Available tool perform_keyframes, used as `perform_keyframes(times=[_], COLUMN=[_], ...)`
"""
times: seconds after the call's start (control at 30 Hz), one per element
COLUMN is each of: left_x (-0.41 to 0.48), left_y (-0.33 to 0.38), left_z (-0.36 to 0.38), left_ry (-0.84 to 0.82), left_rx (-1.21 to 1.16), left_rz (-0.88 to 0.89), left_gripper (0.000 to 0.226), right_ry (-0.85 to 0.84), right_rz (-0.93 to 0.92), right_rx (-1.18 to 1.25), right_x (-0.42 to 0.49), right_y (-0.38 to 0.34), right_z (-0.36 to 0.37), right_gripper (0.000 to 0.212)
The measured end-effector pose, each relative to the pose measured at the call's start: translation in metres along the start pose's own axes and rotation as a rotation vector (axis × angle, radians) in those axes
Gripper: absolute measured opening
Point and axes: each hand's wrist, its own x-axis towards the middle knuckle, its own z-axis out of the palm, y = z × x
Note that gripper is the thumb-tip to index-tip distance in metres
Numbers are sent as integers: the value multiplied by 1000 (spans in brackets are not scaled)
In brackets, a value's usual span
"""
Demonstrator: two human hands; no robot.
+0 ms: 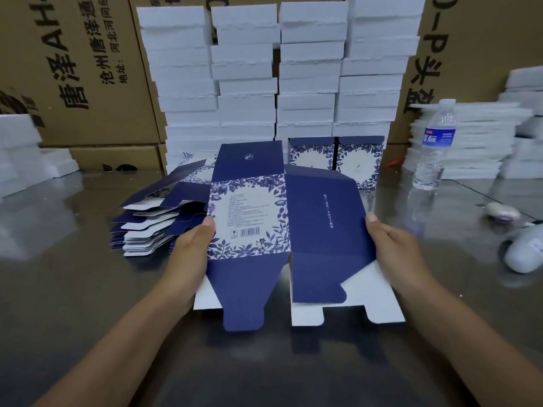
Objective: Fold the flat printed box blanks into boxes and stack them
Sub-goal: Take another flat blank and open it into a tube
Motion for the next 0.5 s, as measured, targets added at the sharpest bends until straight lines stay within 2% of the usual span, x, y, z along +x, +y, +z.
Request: perform_keyframes(times=[0.07,0.13,0.33,0.5], left_x=[-1,0,-5,-7], left_y=[3,4,9,9], left_z=[-2,-4,0,5], left_ry=[23,26,20,-31], left_rx=[-46,-67,-110,-18], left_rz=[-19,-29,-26,4], left_gripper=[33,31,35,41], right_ry=[-35,-73,-39,20], right_rz=[47,35,10,2], right_rx=[8,-43,-136,-128], right_x=[-2,-4,-3,1], right_y=[0,0,-2,1], right_z=[0,0,-2,-6], right_gripper=[45,52,53,51])
